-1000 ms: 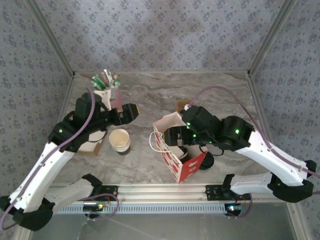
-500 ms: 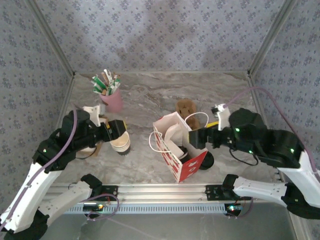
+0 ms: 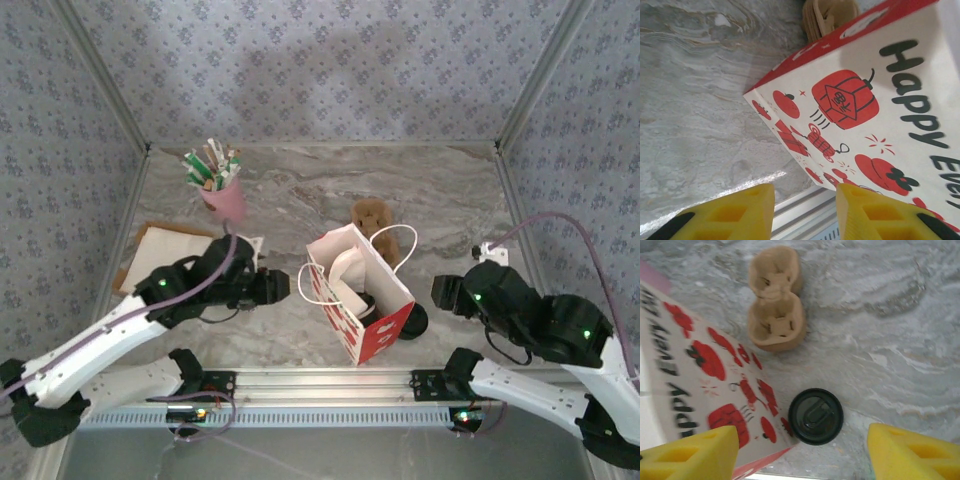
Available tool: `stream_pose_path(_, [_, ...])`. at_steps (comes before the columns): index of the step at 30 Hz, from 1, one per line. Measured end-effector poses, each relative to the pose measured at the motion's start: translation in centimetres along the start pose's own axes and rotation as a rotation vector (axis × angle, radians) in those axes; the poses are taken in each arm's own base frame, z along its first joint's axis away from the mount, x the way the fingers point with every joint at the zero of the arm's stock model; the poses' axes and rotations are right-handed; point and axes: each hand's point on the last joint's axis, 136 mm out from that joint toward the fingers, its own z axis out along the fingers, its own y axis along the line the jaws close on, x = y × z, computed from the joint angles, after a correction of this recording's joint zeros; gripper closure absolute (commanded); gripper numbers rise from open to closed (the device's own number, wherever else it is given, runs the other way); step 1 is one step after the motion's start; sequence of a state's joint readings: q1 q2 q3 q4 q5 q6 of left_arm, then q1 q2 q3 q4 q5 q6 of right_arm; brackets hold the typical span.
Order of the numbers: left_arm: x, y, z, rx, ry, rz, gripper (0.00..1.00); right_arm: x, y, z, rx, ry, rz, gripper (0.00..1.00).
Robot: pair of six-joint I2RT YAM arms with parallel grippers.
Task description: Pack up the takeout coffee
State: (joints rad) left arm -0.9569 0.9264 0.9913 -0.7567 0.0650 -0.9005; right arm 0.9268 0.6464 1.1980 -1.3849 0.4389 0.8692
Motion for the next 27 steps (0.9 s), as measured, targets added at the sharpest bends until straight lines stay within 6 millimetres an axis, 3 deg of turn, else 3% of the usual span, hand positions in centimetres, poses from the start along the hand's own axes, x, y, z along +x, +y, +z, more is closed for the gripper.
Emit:
stream_pose_path(5, [0.4, -1.2, 3.4, 0.0, 0.027, 0.006, 0.67, 3.3, -1.4, 3.2, 0.087, 0.079, 0.03, 0.35])
stream_pose_path(9, [-0.1, -1.6, 5.3, -0.005, 0.018, 0.006, 0.69, 4.7, -1.6, 4.4, 0.088, 0.117, 0.058, 0.37])
stream_pose_path(14, [-1.3, -1.7, 7.4, -0.006, -0.003, -0.01, 0.7, 6.1, -0.7, 5.8, 0.051, 0.174, 0.09, 0.38])
stream_pose_path(22, [-4.4, -1.1, 8.6, 0.007, -0.063, -0.066, 0.7, 7.6, 1.2, 7.2, -0.026, 0.244, 0.115, 0.39])
stream_pose_path(27, [-5.3, -1.1, 10.1, 0.006, -0.052, -0.081, 0.7, 8.3, 2.7, 8.4, -0.067, 0.29, 0.122, 0.39])
